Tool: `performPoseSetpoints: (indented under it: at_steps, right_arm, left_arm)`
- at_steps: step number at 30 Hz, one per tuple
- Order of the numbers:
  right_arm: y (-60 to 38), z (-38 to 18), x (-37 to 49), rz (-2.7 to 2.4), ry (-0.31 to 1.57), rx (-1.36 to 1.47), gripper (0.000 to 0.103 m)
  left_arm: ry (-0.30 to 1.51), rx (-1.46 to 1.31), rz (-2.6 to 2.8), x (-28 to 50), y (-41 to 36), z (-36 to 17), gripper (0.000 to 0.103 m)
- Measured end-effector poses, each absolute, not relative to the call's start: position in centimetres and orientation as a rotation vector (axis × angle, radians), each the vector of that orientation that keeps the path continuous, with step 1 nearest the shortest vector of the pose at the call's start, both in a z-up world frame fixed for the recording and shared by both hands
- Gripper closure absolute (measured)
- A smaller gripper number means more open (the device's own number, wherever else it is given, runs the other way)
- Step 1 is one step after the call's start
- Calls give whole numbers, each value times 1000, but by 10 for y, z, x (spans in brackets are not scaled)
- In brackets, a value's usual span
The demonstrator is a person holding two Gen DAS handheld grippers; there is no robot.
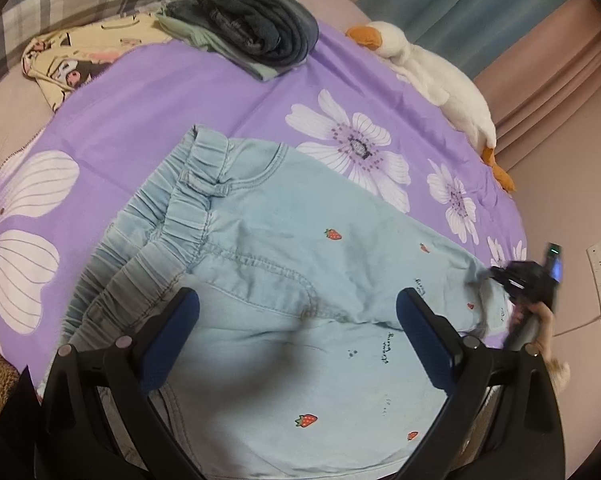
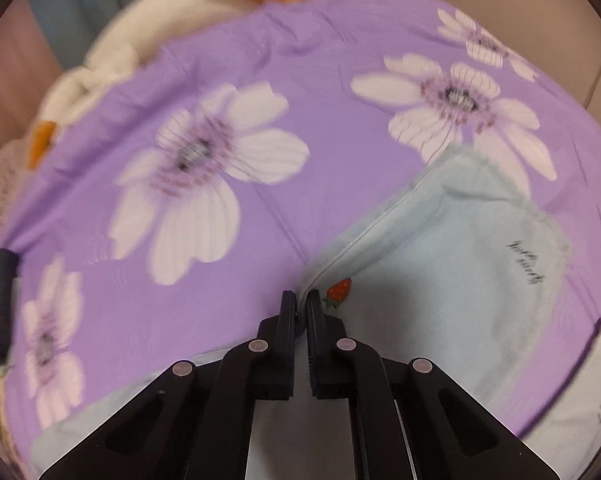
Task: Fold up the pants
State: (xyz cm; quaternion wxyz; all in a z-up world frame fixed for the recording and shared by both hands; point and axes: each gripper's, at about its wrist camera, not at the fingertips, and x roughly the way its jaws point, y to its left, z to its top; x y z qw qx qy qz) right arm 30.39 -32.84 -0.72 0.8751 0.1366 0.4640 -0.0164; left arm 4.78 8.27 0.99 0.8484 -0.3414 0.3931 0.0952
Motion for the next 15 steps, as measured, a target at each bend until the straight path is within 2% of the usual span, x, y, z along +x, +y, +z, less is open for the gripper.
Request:
performPoseSetpoints:
  at_steps: [7,11,15]
  right_arm:
    - [-366,59,206,213,725,456,97]
    - [-391,53,142,224,659,506,97]
    - [-401,20,105,181,711,502,97]
  left_arm:
    - [772,-768,243,48,84,22,4]
    - [746,-797,227,65,89,37,5]
    - [779,-791,185,92,78,42,5]
